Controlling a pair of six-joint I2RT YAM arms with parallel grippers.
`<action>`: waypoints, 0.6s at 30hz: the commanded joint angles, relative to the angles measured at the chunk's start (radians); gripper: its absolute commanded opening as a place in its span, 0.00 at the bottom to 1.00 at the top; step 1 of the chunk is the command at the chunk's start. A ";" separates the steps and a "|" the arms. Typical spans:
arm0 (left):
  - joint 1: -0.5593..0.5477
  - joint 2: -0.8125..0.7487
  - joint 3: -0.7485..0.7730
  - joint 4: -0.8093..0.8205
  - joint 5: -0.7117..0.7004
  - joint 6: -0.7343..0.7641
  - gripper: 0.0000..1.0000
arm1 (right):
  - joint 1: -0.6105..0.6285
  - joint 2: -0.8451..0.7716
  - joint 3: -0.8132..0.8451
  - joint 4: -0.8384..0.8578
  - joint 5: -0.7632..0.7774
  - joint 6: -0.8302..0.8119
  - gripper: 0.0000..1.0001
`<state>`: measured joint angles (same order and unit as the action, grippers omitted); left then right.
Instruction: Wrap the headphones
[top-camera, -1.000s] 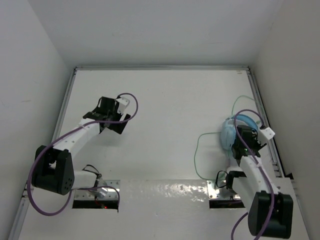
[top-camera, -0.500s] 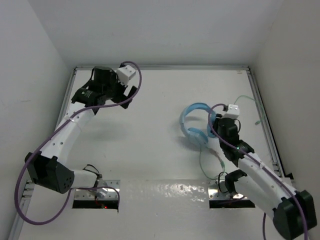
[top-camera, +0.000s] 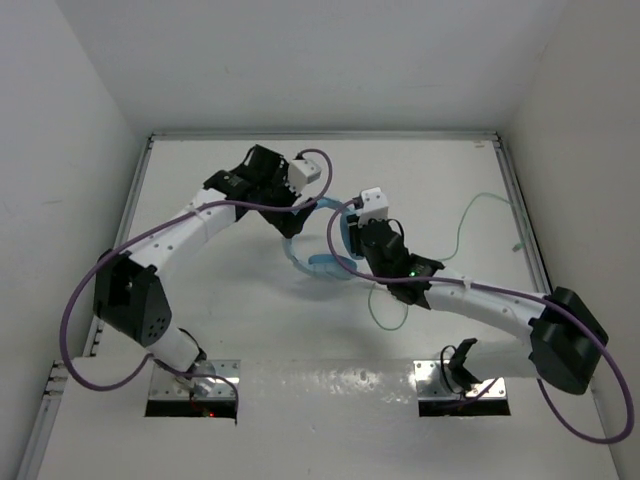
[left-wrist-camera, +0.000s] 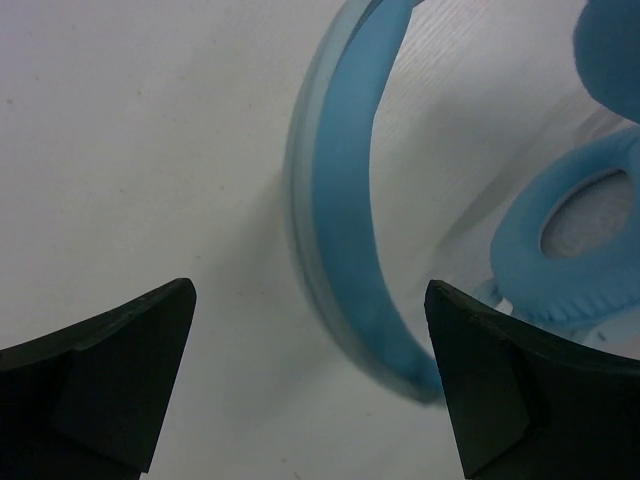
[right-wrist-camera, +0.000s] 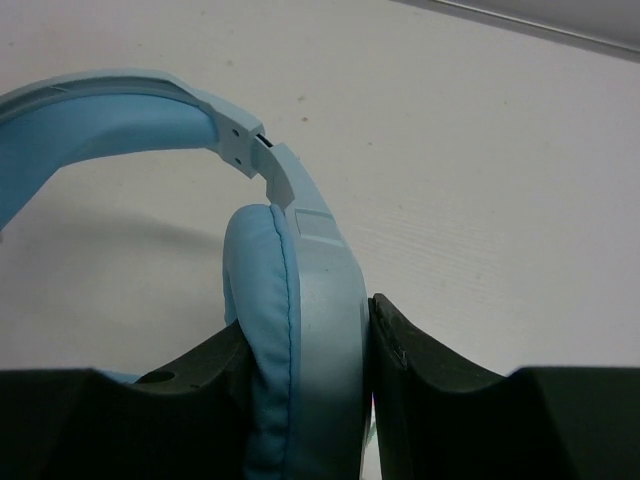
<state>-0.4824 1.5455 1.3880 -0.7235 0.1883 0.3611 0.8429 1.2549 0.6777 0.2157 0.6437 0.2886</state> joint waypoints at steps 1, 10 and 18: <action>-0.016 0.045 -0.024 0.039 -0.071 -0.014 0.97 | 0.035 0.018 0.071 0.162 0.050 -0.023 0.00; -0.016 0.103 -0.089 0.124 -0.144 -0.039 0.53 | 0.045 0.035 0.062 0.195 0.028 -0.037 0.00; -0.016 0.048 -0.096 0.098 -0.162 -0.047 0.00 | 0.044 0.058 0.123 0.176 -0.021 -0.132 0.00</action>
<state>-0.4835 1.6615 1.2823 -0.6327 -0.0006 0.2775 0.8993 1.3155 0.7097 0.2966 0.6418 0.1890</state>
